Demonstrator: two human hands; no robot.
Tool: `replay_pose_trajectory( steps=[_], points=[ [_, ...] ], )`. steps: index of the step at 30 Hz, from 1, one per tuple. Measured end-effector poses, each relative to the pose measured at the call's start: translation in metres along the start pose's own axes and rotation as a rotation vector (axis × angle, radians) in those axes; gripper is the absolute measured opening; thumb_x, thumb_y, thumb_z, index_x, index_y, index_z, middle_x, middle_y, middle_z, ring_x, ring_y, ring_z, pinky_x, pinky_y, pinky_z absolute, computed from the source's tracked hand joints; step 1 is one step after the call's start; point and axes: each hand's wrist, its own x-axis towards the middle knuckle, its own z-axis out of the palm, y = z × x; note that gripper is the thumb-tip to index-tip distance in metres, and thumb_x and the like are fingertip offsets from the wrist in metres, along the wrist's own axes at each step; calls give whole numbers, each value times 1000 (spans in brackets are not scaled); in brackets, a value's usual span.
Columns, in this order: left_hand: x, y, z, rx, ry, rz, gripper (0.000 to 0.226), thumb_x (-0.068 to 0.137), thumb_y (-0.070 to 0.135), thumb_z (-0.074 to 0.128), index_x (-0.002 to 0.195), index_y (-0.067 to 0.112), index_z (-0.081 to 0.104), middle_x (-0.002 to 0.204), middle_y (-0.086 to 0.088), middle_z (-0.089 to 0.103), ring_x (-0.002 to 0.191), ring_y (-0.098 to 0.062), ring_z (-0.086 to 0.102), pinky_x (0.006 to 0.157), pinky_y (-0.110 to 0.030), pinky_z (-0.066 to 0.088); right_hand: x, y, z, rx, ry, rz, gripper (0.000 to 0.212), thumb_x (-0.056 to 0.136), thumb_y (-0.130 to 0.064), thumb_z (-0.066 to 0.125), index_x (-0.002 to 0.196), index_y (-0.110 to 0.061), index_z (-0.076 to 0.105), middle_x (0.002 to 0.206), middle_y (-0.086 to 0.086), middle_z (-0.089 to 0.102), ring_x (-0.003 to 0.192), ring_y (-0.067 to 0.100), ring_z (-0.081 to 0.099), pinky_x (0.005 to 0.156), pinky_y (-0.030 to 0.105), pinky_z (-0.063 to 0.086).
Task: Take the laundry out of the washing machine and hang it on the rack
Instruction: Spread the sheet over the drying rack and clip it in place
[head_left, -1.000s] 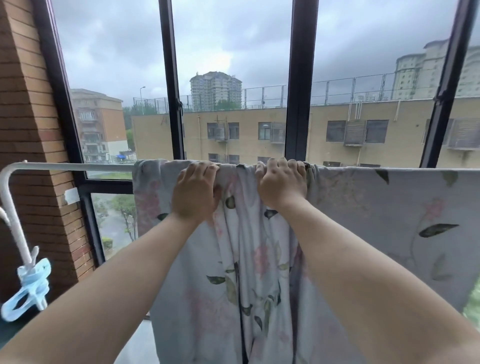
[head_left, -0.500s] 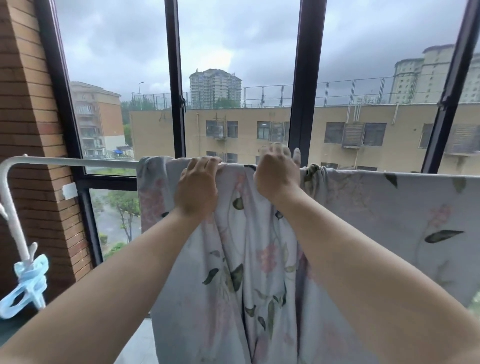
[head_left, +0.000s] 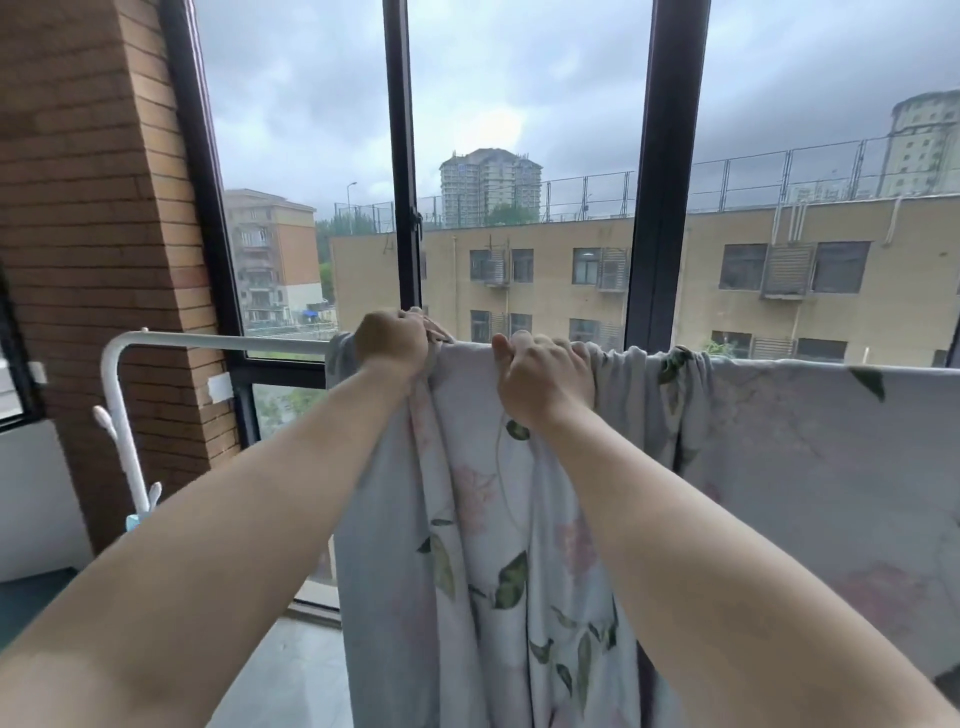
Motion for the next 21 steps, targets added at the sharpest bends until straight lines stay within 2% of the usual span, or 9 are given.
replay_pose_trajectory(
  steps=[3, 6, 8, 12, 16, 21],
  points=[
    [27, -12, -12, -180, 109, -275, 29, 96, 21, 48, 108, 0, 65, 120, -18, 66, 110, -31, 63, 89, -31, 51, 0, 2, 0, -2, -3, -3, 61, 103, -53, 12, 104, -18, 62, 110, 8, 68, 109, 32, 56, 97, 47, 33],
    [44, -27, -22, -266, 171, -394, 36, 94, 22, 45, 115, -4, 61, 121, -19, 65, 111, -32, 64, 94, -39, 55, 0, 2, 1, -11, 1, -13, 59, 103, -52, 13, 103, -18, 61, 110, 8, 68, 108, 32, 56, 96, 46, 31],
    [47, -37, -22, -254, 178, -387, 40, 90, 27, 51, 112, -4, 64, 117, -20, 67, 106, -34, 66, 91, -42, 56, -1, 3, 3, -26, 15, -21, 57, 103, -51, 14, 101, -19, 61, 109, 8, 67, 107, 32, 55, 94, 45, 30],
    [46, -51, -18, -92, 127, -257, 39, 86, 38, 66, 97, 1, 70, 105, -17, 72, 100, -33, 67, 90, -41, 55, -1, 8, 4, -25, 30, -12, 54, 103, -47, 15, 102, -18, 61, 109, 8, 67, 106, 32, 54, 97, 46, 32],
    [47, -55, -22, 57, 130, -167, 36, 92, 43, 62, 80, 10, 67, 97, -18, 72, 95, -35, 66, 81, -34, 51, 0, 5, 5, -27, 39, -3, 51, 103, -43, 18, 101, -16, 61, 111, 10, 67, 106, 32, 54, 97, 45, 31],
    [55, -63, -35, 11, 185, -242, 33, 95, 31, 56, 105, 1, 68, 109, -18, 69, 100, -35, 64, 80, -32, 48, -1, -2, 7, -27, 68, 9, 46, 102, -39, 22, 98, -16, 62, 108, 8, 68, 104, 31, 54, 96, 43, 29]
  ],
)
